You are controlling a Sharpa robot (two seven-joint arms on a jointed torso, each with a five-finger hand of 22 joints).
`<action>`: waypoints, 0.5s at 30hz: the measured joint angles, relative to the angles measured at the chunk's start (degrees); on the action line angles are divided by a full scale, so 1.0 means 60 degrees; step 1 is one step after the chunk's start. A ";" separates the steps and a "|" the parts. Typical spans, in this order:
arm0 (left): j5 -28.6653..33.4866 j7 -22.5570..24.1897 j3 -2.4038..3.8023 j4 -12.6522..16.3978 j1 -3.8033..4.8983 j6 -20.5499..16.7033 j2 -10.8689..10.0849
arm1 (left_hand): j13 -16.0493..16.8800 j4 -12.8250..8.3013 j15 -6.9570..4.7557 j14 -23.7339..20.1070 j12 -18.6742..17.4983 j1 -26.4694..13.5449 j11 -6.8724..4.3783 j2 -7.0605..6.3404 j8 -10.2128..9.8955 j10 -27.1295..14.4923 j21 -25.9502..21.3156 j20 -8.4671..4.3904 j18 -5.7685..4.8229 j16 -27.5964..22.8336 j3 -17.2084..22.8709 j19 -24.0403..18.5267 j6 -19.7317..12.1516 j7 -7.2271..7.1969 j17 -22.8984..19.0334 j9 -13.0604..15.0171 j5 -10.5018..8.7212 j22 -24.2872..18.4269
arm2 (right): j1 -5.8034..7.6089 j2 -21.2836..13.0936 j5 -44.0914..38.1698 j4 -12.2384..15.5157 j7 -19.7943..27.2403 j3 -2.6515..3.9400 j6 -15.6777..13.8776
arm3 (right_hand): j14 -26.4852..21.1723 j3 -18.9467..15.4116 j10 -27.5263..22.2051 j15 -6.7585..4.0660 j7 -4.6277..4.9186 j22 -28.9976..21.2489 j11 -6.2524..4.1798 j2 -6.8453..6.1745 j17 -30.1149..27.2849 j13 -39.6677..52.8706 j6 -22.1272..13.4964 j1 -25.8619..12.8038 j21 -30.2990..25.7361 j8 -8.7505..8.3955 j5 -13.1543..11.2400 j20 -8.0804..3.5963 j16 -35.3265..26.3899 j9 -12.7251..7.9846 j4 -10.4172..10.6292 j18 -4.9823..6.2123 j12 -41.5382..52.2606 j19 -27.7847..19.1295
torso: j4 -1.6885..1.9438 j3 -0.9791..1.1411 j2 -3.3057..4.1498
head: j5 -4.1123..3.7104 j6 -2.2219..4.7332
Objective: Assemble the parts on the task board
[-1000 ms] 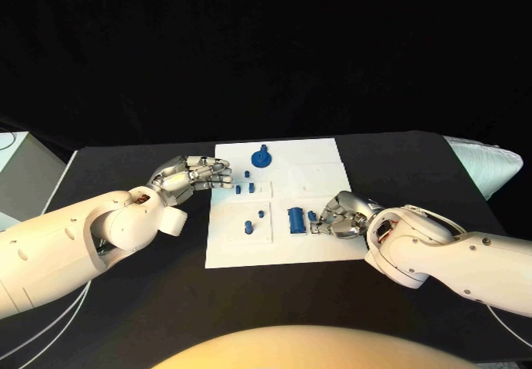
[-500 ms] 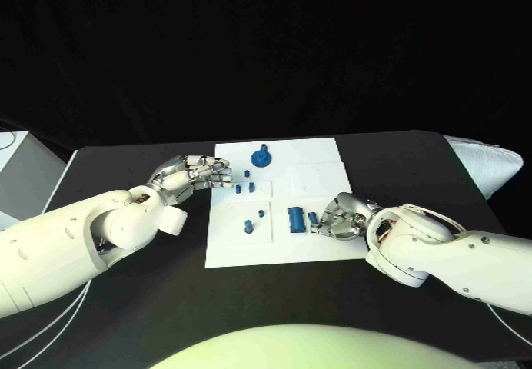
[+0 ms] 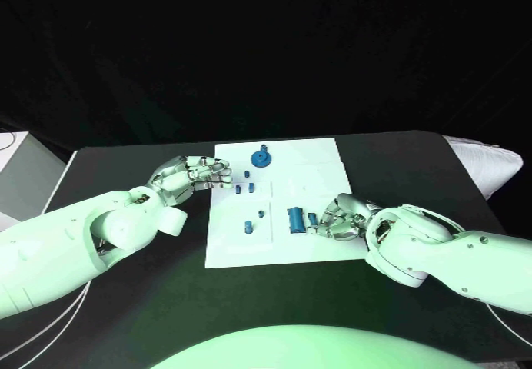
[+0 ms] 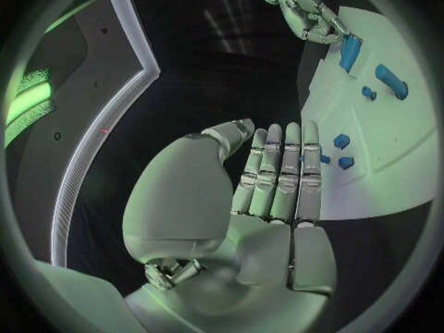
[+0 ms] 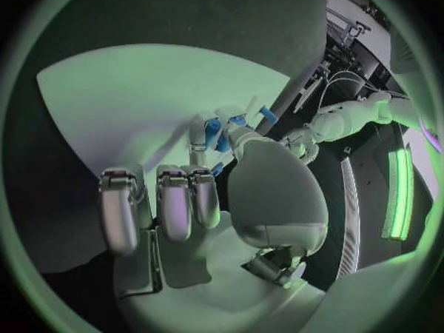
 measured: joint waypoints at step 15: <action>0.0000 -0.0005 -0.0003 -0.0010 -0.0003 0.0003 0.0011 | 0.0000 0.0000 0.0000 0.0000 0.0000 0.0000 0.0000 0.0000 -0.0035 0.0000 -0.0046 -0.0034 -0.0001 0.0000 0.0000 0.0034 0.0000 0.0000 0.0013 -0.0008 0.0000 -0.0021 | 0.0003 0.0009 0.0156 -0.0074 0.0202 0.0000 -0.0367 | 0.0000 -0.0030 0.0000 0.0000 0.0000 -0.0001 0.0001 -0.0011 -0.0001 -0.0002 0.0000 -0.0011 0.0000 0.0038 -0.0024 0.0001 0.0000 -0.0012 -0.0030 0.0000 0.0000 0.0000 | -0.0003 0.0004 0.0000 | 0.0008 0.0027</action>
